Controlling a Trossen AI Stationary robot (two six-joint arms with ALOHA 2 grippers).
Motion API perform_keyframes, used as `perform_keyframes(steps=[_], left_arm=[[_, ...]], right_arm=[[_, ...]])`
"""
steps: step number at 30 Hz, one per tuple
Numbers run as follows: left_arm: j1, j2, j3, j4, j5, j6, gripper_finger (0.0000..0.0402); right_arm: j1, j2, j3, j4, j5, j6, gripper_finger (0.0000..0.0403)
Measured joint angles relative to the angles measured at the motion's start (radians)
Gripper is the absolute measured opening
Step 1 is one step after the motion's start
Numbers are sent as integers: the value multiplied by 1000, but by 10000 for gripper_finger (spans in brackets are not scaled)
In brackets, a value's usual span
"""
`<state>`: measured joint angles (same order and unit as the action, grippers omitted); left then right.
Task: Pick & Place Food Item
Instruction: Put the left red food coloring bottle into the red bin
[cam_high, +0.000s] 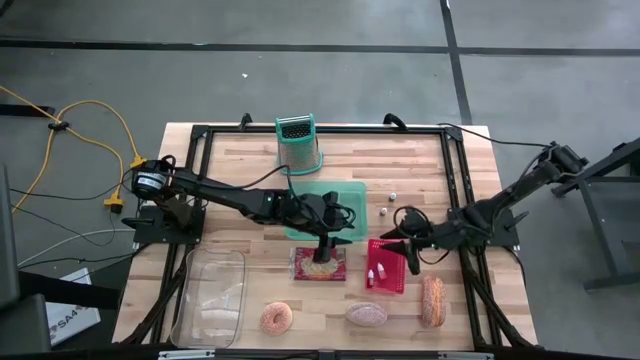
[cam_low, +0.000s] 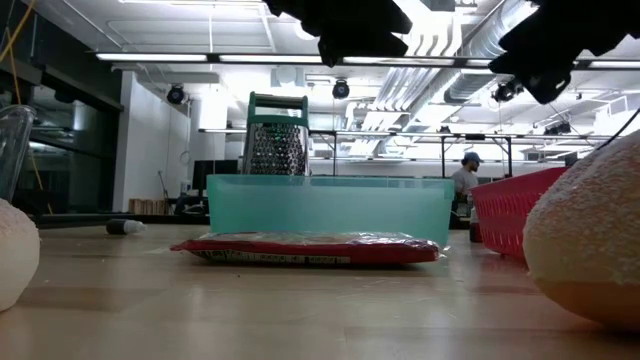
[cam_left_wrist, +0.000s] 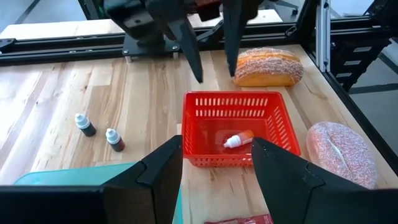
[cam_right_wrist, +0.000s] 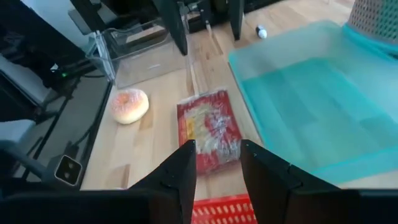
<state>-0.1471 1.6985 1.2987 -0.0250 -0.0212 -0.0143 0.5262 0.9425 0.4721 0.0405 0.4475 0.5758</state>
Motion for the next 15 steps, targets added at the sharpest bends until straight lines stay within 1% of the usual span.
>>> perform_keyframes(steps=[5,15], left_arm=[[-1,0,0,-7,1,0,186],[0,0,0,-10,4,-8,186]], right_arm=[[1,-8,0,0,-2,-31,114],[2,-8,0,1,-6,-25,114]])
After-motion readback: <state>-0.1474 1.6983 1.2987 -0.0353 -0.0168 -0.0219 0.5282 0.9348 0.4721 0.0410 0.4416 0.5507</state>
